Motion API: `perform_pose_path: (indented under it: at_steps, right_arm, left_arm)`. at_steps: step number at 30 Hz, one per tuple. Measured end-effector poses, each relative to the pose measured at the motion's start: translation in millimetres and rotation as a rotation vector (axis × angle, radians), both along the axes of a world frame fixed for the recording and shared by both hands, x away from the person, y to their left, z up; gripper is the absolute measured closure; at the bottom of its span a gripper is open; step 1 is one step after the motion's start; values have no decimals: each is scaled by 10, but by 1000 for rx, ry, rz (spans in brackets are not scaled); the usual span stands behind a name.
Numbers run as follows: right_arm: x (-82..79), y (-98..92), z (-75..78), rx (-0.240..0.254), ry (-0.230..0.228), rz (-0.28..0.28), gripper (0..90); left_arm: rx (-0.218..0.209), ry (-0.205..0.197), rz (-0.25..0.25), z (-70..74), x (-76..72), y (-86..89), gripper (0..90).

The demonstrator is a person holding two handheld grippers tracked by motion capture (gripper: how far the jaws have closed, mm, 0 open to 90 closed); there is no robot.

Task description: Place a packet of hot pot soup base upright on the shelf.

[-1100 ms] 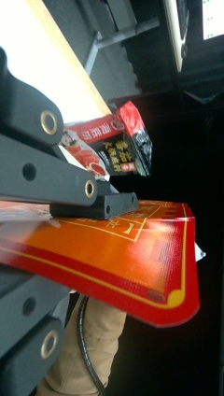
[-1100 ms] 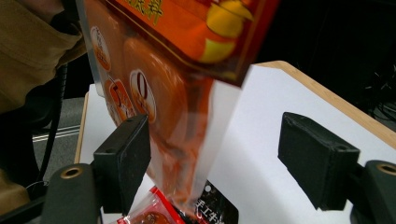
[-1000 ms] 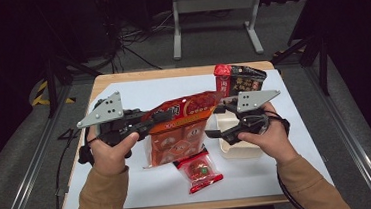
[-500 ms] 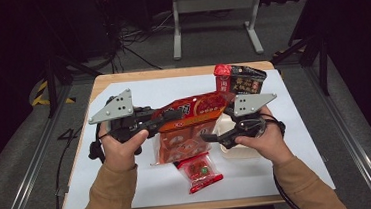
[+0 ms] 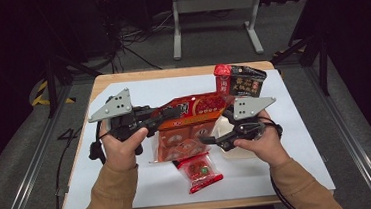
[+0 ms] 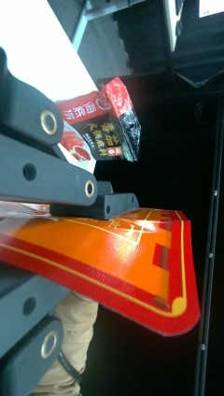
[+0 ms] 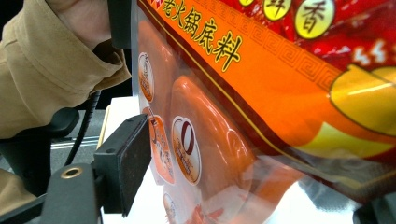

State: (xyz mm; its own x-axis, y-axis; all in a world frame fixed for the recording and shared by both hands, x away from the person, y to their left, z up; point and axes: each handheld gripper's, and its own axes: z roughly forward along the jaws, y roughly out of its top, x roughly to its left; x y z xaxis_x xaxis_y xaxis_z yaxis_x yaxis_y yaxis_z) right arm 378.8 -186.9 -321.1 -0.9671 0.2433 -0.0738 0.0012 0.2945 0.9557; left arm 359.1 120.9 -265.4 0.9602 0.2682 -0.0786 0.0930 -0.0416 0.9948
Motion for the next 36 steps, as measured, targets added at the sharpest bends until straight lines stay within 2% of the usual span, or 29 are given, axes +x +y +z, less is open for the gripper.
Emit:
perform_pose_path:
  at_steps: [4,9,20,25,26,28,29,31,33,36]
  right_arm:
    - [-7,4,-19,-8,-35,-2,249]
    - [-9,18,-19,-13,-58,-3,240]
    - [23,51,-53,-35,-36,17,231]
    - [17,29,-45,-35,-15,38,395]
    - [12,21,-38,-33,-4,51,438]
    - [3,7,-21,-29,5,79,580]
    - [-1,6,-14,-35,9,85,610]
    - [-18,22,5,-76,0,94,642]
    - [-23,25,8,-78,0,97,650]
    - [-24,27,13,-59,27,119,653]
  left_arm:
    - [-12,16,8,-12,12,13,900]
    - [-18,8,-8,-8,5,-4,900]
    - [-5,-8,-37,-13,-6,-74,900]
    - [-8,-6,-34,-18,-5,-65,900]
    - [-12,-6,-35,-21,-3,-58,899]
    - [-11,0,-34,-28,-1,-56,899]
    - [-8,-4,-32,-36,6,-59,899]
    - [-12,4,-32,-45,9,-62,899]
    - [-18,3,-34,-52,15,-53,899]
    - [-35,6,-40,-51,20,-41,899]
